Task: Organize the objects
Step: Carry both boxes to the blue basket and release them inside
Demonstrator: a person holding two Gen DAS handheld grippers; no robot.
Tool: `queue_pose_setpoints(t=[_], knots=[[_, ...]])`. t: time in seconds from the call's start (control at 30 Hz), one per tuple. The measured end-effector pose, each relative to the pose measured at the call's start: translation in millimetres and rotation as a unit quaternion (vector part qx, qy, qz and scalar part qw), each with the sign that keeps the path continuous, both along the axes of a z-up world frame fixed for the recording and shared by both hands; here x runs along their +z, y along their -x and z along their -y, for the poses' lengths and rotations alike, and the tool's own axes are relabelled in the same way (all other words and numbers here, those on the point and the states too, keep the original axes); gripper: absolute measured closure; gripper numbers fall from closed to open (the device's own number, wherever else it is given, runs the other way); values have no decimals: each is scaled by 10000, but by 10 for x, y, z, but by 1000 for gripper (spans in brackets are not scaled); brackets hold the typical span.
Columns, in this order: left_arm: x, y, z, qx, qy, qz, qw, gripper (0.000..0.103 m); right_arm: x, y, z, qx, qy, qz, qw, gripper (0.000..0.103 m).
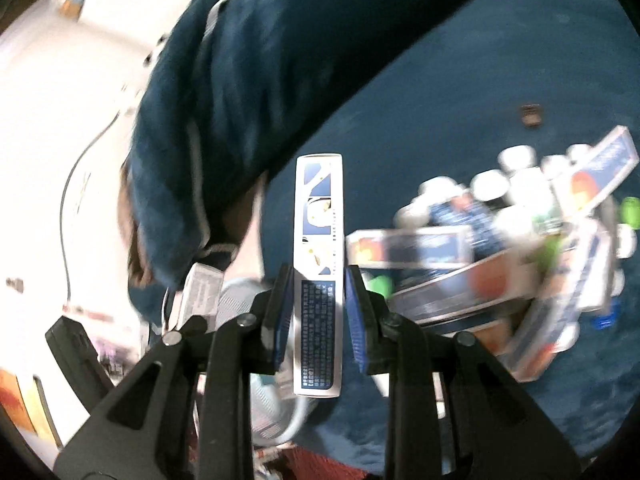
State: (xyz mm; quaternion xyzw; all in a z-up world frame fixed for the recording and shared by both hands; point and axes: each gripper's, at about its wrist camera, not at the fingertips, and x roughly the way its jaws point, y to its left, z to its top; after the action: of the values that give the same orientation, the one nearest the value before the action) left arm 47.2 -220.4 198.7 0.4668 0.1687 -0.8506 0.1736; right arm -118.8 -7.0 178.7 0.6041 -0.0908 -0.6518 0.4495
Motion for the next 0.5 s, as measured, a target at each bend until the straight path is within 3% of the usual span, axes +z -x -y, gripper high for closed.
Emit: queue_pose_setpoints(t=[0.3, 0.43, 0.5], knots=[[-132, -724, 542, 783, 15, 122, 9969, 36, -216, -796, 732, 1546, -127, 210, 9877, 77], [-319, -846, 617, 925, -50, 275, 9953, 35, -431, -1009, 944, 2107, -206, 648, 9752, 74], [-373, -882, 609, 991, -39, 335, 9945, 21, -580, -1076, 985, 2278, -344, 942, 9685, 70]])
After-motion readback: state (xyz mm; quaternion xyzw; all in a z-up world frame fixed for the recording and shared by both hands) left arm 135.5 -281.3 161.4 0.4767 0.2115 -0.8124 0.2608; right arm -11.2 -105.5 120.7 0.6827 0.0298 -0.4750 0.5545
